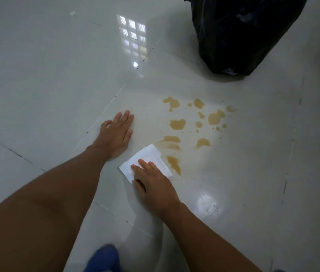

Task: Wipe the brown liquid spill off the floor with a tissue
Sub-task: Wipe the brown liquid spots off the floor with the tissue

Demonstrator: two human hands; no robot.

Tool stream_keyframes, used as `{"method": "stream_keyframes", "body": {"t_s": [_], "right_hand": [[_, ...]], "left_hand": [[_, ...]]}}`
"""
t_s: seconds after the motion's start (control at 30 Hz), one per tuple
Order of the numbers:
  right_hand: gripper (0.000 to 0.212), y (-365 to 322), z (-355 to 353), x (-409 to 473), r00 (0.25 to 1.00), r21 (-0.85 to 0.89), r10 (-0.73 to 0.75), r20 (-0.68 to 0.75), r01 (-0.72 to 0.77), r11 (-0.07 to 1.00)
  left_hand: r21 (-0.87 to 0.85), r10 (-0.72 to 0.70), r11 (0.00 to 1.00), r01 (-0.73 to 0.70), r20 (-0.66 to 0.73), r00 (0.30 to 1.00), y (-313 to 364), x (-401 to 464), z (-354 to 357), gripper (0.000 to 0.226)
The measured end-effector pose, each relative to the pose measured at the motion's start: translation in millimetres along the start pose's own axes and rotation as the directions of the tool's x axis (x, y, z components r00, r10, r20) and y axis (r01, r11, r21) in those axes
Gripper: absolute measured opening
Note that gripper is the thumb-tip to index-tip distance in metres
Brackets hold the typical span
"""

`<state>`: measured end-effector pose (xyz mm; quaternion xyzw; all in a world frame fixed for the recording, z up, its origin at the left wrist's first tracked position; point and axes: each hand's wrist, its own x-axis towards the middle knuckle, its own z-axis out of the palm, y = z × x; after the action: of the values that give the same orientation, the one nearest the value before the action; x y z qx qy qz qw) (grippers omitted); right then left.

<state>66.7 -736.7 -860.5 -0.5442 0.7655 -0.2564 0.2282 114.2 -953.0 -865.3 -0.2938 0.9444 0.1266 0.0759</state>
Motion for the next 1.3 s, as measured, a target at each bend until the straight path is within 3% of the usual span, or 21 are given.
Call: {"method": "stream_keyframes", "body": {"t_s": [0.4,0.6,0.93,1.0,1.1,1.2,1.3], "right_hand": [[0.04,23.9,10.2,14.9,0.98,-0.159,-0.152,-0.128,0.131,0.979],[0.044,20.2,7.0,19.3,0.95,-0.237,-0.312,-0.017,0.299,0.924],[0.046,46.7,-8.7,-37.3,0.816,-0.142,-0.518,0.255,0.562,0.815],[0.043,68.6,-29.4,-42.2,0.832,-0.159,-0.498,0.246,0.542,0.825],[0.046,103.2,-57.3,-52.5,0.9,-0.261,-0.422,0.11,0.436,0.862],[0.059,124.3,-69.5,-58.5,0.97,-0.314,-0.226,-0.089,0.187,0.931],[0.048,109.8,-60.7,-52.3,0.962,-0.217,-0.005,-0.274,-0.057,0.974]], "left_hand": [[0.028,0.014,1.0,-0.014,0.008,1.0,-2.7,2.2,-1.9,0.065],[0.017,0.019,1.0,-0.019,-0.001,1.0,-4.3,2.3,-0.7,0.054],[-0.035,-0.062,0.997,0.062,0.001,0.998,10.8,1.7,-0.6,0.055],[-0.036,-0.073,0.997,0.073,0.006,0.997,12.2,0.8,0.2,0.056],[-0.047,-0.075,0.996,0.075,0.004,0.997,14.3,0.2,1.3,0.056],[-0.05,-0.084,0.995,0.084,0.008,0.996,15.8,-0.4,0.9,0.057],[-0.061,-0.1,0.993,0.1,0.006,0.995,18.5,-0.6,2.0,0.056]]}}
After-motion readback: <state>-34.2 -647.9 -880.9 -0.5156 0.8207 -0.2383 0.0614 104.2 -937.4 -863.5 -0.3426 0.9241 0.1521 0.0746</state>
